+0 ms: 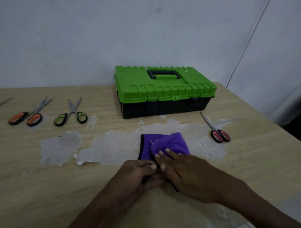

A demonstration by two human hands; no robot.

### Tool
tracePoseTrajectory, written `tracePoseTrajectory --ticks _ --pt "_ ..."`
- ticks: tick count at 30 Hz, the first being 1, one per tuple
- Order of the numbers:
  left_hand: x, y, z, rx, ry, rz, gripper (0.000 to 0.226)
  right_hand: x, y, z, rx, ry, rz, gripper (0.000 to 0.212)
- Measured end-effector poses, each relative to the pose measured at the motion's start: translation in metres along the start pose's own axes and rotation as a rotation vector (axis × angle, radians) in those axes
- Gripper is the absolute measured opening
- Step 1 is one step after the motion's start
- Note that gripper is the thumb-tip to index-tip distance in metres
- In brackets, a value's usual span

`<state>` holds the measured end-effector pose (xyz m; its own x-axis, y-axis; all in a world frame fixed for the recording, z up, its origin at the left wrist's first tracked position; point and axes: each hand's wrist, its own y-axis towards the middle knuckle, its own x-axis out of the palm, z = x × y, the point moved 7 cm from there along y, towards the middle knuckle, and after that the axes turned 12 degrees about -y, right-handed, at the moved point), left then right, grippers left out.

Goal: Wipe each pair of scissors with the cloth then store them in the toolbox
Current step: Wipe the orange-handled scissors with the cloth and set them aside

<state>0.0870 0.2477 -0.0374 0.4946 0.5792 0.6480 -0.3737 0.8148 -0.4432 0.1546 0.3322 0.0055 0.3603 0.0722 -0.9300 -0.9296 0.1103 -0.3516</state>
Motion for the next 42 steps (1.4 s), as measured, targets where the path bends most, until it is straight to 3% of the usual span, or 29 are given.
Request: tracePoseTrajectory --ticks 10,15,21,24,28,31,38,42 --pt "-0.004 -0.001 0.001 0.014 0.005 0.057 0.019 -0.004 0.055 0.023 0.084 -0.223 0.188 0.057" --pt "-0.005 -0.002 0.001 -0.011 -0.015 0.063 0.019 -0.01 0.026 0.061 0.297 0.255 0.352 0.047" --pt "-0.006 0.0 0.0 -0.006 0.009 0.059 0.02 -0.01 0.005 0.035 0.181 0.158 0.442 0.037" --pt "-0.007 0.0 0.0 -0.005 -0.002 0.057 0.02 -0.001 0.019 0.049 0.24 0.07 0.476 0.036" --pt "-0.008 -0.002 0.0 -0.033 -0.004 0.02 0.02 -0.01 0.013 0.074 0.37 0.328 0.649 0.018" --pt "-0.008 -0.002 0.0 -0.048 -0.008 0.0 0.021 -0.024 -0.01 0.075 0.366 0.542 0.805 0.01" --pt "-0.004 -0.002 0.0 -0.016 0.005 -0.039 0.024 -0.004 0.0 0.012 0.035 0.299 0.534 0.027" --pt "-0.004 0.0 0.001 0.021 -0.01 -0.011 0.023 -0.003 0.013 0.027 0.111 0.278 0.576 0.03"
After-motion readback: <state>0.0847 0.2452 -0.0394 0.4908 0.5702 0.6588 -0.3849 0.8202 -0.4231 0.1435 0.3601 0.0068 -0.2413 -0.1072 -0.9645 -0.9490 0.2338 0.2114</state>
